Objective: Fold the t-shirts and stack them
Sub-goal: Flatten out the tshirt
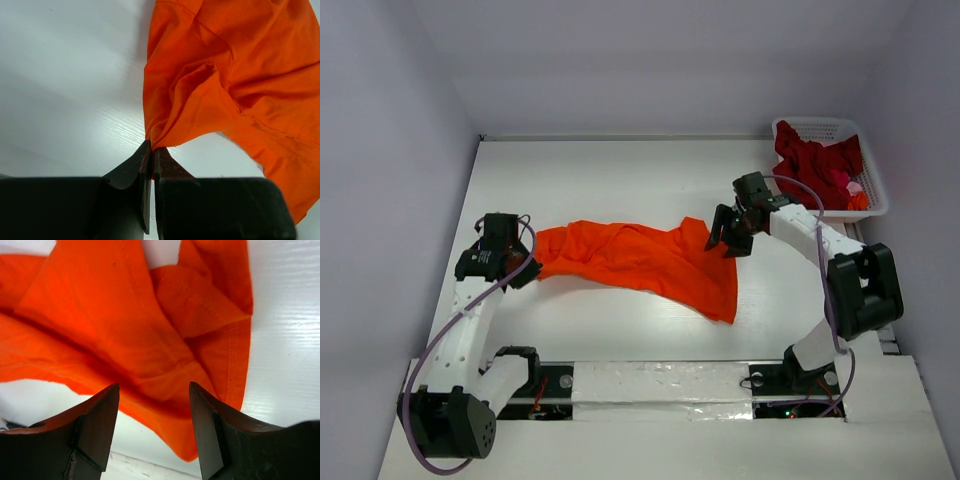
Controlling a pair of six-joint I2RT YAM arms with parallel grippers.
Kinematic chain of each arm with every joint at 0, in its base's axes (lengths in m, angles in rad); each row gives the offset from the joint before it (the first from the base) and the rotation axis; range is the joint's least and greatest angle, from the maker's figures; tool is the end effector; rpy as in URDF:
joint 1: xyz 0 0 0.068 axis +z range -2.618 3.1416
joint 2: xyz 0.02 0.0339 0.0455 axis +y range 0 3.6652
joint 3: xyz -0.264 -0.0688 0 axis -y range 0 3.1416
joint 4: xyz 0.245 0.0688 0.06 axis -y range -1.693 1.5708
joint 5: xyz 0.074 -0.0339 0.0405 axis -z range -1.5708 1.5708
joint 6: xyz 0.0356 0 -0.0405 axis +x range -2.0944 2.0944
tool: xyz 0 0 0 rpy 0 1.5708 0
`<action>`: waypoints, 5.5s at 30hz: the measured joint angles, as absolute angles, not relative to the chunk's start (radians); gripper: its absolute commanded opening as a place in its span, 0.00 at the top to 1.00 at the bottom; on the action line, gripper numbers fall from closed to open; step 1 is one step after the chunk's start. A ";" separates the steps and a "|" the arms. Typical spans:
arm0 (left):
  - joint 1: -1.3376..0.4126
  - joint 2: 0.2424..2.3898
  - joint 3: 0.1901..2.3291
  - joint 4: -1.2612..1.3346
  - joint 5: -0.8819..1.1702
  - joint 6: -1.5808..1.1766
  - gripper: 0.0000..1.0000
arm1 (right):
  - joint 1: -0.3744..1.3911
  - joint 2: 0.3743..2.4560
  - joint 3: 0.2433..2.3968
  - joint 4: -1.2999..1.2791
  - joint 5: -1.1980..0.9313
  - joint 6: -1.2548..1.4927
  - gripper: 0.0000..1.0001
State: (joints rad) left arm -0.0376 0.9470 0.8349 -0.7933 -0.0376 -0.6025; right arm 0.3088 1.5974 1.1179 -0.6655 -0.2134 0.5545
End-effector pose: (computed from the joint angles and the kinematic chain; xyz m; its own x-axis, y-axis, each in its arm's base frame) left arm 0.1835 -0.0056 0.2738 -0.6558 -0.5420 -0.5254 -0.4337 0.8402 -0.3255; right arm 0.2997 0.1035 0.2185 -0.9379 0.2409 -0.2496 0.1335 0.9147 0.3815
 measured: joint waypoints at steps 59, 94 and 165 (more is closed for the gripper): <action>-0.038 0.967 0.854 -0.793 -0.053 -0.602 1.00 | 0.255 1.677 1.014 -0.508 -0.257 0.535 1.00; -0.030 1.620 1.973 -0.847 -0.183 -0.557 1.00 | 0.078 2.023 2.355 -0.943 -0.308 0.550 1.00; 0.067 1.781 2.199 -0.452 0.157 -0.611 1.00 | 0.014 1.864 2.328 -0.680 -0.457 0.558 1.00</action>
